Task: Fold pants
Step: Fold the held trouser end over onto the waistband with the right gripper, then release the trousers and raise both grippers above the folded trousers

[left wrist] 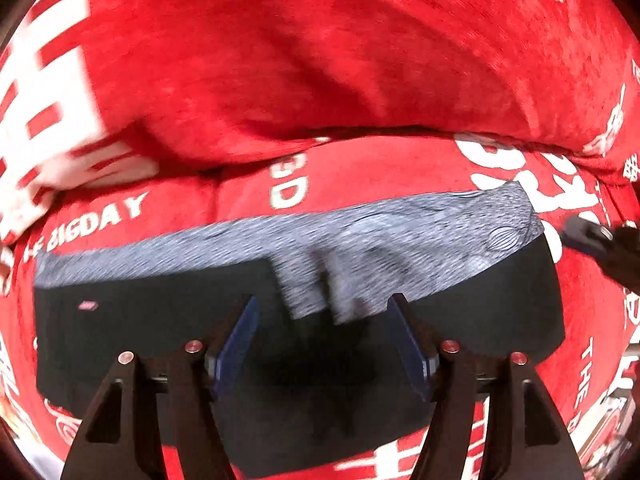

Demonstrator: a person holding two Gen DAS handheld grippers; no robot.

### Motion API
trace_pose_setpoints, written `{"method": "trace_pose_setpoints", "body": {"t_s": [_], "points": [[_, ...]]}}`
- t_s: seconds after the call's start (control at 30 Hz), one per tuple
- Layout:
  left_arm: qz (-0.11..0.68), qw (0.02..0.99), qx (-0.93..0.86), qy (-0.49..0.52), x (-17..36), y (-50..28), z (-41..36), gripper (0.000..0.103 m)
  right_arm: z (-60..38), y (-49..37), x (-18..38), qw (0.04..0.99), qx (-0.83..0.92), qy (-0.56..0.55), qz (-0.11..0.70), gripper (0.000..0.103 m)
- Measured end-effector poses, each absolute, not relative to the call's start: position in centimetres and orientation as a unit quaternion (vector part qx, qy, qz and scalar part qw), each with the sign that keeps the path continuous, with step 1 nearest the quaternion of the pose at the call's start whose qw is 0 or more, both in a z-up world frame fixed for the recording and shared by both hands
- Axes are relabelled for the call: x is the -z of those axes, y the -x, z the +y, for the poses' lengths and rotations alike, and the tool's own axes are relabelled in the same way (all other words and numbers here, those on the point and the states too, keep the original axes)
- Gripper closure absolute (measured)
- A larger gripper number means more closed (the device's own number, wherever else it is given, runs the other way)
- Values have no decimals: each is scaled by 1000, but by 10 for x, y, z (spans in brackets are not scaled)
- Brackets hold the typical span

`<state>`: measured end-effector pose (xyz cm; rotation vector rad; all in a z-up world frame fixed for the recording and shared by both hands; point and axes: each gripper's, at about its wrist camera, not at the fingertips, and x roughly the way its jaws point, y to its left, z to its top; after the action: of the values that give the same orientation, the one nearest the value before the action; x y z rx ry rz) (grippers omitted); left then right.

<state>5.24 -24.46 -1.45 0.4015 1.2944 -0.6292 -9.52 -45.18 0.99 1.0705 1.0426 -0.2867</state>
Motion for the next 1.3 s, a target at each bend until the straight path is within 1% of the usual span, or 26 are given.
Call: {"method": "trace_pose_setpoints", "body": {"t_s": [0.1,0.2,0.23,0.27,0.3,0.47,0.6,0.63,0.7,0.8,1.23,1.3], "points": [[589,732,290,-180,25,-48,-267,35,-459,74,3,730,139,-450,495,89],[601,731,255,-198,51,-49,-275,35,-458,58,30,720,153,-420,531,90],[603,733,252,-189,54,-50,-270,29,-456,55,39,713,156,-421,539,90],[600,737,250,-184,54,-51,-266,26,-454,52,42,714,162,-420,536,90],[599,739,246,-186,54,-51,-263,23,-452,50,41,718,166,-415,534,90],[612,727,242,-195,49,-51,-240,23,-430,45,23,728,154,-374,554,90],[620,722,229,-203,40,-45,-224,23,-409,50,11,723,142,-378,561,89],[623,721,222,-207,38,-42,-219,22,-404,56,8,720,145,-374,566,89],[627,720,214,-208,36,-38,-213,16,-390,64,4,719,148,-365,573,89],[635,717,205,-203,33,-33,-202,16,-372,78,3,709,143,-359,590,89],[656,702,185,-207,21,2,-161,16,-315,125,-15,682,133,-377,613,87],[659,700,183,-206,20,8,-156,16,-308,132,-17,678,135,-376,617,84]]}}
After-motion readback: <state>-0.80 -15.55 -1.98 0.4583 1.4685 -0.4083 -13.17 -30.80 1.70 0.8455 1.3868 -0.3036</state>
